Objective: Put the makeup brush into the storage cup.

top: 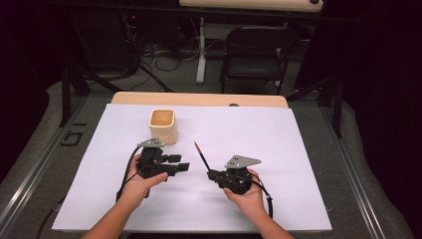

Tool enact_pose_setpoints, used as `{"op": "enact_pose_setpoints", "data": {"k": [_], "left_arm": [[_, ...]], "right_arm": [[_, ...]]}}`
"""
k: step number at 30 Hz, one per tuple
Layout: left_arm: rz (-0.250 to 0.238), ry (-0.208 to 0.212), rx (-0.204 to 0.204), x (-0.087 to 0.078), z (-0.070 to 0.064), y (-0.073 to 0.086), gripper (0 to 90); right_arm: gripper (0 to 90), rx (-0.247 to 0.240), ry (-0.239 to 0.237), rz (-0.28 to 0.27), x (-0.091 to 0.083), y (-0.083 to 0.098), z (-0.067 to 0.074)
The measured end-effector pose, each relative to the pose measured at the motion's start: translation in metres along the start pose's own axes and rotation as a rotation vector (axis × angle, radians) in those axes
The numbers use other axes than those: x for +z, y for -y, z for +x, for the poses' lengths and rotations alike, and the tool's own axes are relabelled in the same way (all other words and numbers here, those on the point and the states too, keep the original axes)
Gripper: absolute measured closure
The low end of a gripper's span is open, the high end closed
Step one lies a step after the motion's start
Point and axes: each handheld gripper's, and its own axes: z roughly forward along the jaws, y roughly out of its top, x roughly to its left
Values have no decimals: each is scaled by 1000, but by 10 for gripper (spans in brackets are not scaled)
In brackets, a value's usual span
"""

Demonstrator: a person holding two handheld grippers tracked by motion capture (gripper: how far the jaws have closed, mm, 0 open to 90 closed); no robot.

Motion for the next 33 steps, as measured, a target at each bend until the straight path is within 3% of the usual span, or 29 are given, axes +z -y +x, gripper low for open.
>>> {"op": "enact_pose_setpoints", "data": {"k": [11,22,33], "left_arm": [[-69,11,-53,3,-1,6,488],[-127,18,-75,3,-7,4,569],[-143,44,-100,9,-11,1,607]], "right_arm": [[856,18,3,2,2,4,1],[856,23,4,2,6,6,5],[855,18,3,2,7,6,7]]}}
